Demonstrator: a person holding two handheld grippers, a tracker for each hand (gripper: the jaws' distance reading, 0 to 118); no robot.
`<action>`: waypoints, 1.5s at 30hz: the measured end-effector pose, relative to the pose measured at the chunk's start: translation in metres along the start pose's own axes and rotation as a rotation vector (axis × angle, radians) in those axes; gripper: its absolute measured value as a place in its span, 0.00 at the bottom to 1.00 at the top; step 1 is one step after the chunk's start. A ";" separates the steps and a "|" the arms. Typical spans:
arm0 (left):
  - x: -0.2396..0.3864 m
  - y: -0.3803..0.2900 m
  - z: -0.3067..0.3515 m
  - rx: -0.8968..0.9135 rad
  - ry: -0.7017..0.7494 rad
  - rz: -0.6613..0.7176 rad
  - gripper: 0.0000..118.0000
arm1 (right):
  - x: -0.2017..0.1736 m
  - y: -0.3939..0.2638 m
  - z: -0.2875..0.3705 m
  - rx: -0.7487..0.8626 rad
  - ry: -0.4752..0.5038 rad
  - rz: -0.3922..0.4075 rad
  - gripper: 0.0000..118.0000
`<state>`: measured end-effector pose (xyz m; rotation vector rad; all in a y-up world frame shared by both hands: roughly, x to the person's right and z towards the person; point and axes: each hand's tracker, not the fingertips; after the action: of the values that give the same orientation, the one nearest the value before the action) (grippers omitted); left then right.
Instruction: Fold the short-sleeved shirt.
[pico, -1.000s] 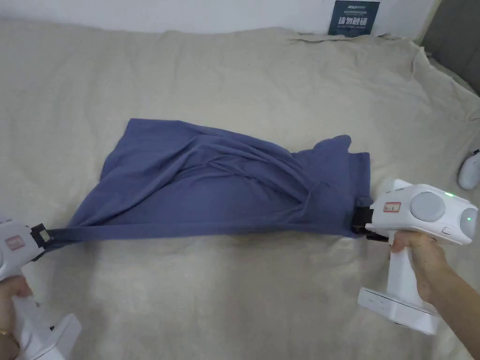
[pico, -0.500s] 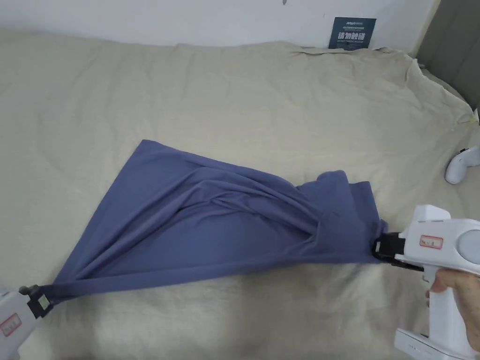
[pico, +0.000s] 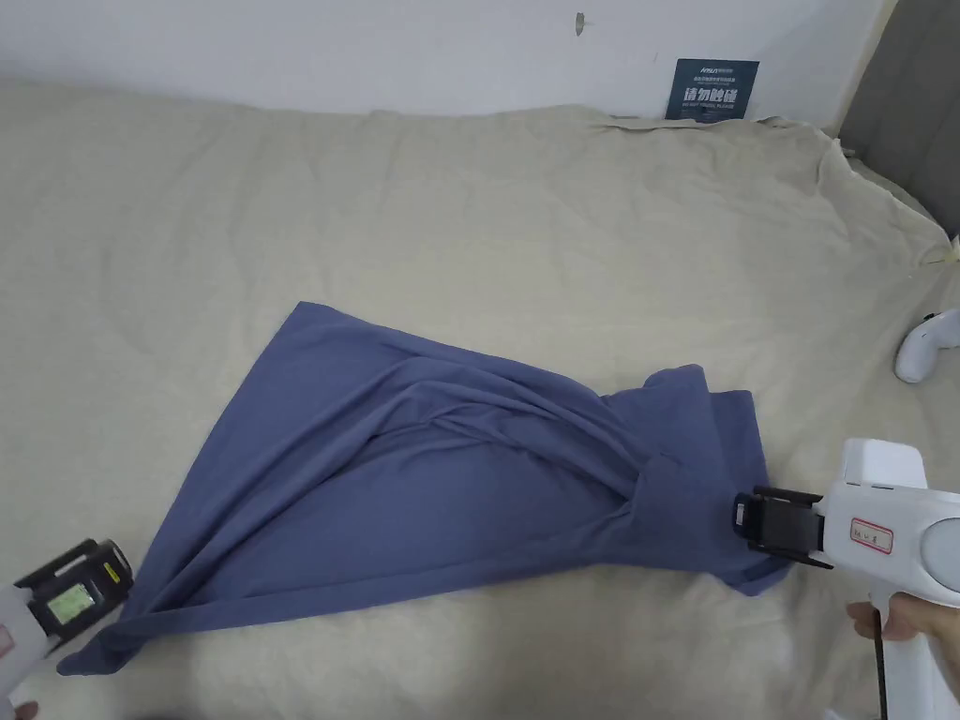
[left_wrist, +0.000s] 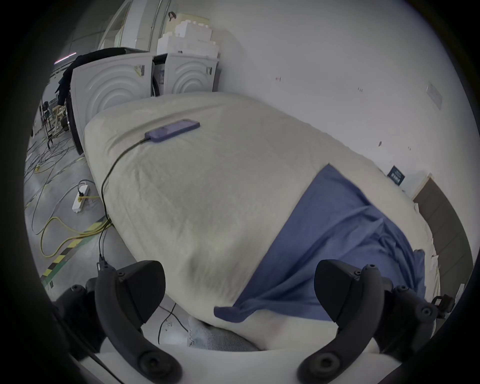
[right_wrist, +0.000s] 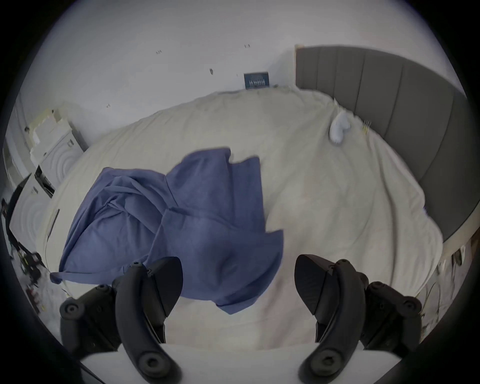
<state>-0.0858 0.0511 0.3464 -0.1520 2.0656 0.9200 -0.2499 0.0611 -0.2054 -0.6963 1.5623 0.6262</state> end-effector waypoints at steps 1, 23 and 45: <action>0.003 0.007 0.003 0.017 -0.008 -0.017 1.00 | -0.001 0.003 0.006 0.018 -0.009 0.013 0.78; 0.168 -0.002 0.055 0.502 -0.348 -0.387 0.79 | -0.049 -0.015 0.087 0.512 -0.013 0.011 0.77; 0.171 -0.018 0.050 0.472 -0.343 -0.442 0.00 | -0.064 -0.019 0.091 0.562 -0.009 0.066 0.00</action>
<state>-0.1540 0.1065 0.1905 -0.1732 1.7685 0.1635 -0.1712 0.1205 -0.1507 -0.2184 1.6544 0.2127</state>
